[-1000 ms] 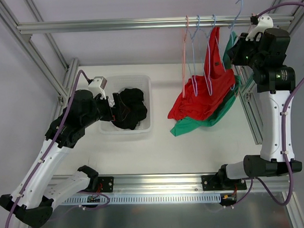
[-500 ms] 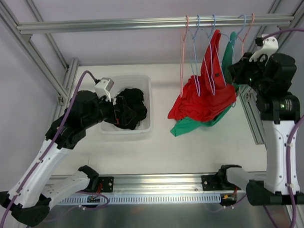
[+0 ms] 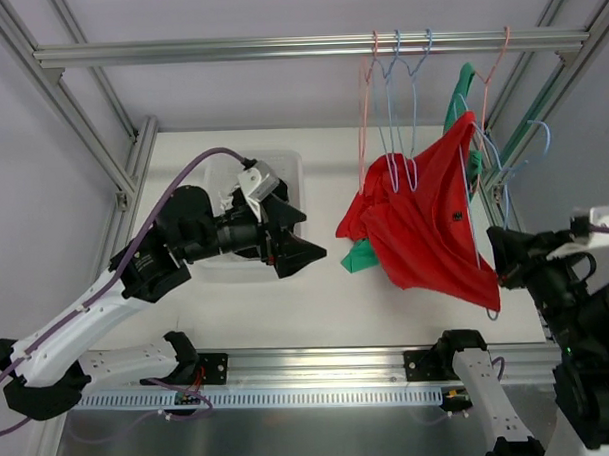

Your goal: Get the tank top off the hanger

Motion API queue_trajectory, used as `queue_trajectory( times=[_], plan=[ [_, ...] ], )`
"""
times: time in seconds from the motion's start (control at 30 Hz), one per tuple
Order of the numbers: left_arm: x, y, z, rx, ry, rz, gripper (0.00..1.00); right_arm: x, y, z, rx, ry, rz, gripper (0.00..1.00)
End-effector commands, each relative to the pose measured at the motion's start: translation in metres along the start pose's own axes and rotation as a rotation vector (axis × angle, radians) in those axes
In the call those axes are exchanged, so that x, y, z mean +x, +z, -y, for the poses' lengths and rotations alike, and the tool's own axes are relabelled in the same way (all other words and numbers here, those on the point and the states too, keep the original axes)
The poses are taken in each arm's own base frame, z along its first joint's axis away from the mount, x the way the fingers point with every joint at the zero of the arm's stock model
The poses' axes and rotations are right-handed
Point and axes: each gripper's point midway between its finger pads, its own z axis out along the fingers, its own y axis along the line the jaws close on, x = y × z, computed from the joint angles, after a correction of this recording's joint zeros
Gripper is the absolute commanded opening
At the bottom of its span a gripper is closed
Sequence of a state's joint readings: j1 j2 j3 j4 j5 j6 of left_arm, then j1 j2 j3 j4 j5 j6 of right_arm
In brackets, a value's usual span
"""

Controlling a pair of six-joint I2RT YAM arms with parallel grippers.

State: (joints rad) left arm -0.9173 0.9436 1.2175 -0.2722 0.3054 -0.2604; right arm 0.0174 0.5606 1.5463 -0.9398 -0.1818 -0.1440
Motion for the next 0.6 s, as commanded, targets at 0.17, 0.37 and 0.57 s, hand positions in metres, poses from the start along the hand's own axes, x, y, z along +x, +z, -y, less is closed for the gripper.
queue_trajectory(
  times=[0.17,0.37,0.57],
  plan=[
    [-0.124,0.052,0.071,0.188,0.238,0.263,0.99,-0.040,-0.111,-0.045,-0.138,-0.011,0.173,0.00],
    [-0.174,0.069,0.109,0.322,0.300,0.343,0.99,-0.063,-0.154,-0.089,-0.375,-0.016,0.223,0.00],
    [-0.186,0.087,0.127,0.399,0.382,0.370,0.99,-0.063,-0.150,-0.102,-0.501,0.004,0.159,0.00]
  ],
)
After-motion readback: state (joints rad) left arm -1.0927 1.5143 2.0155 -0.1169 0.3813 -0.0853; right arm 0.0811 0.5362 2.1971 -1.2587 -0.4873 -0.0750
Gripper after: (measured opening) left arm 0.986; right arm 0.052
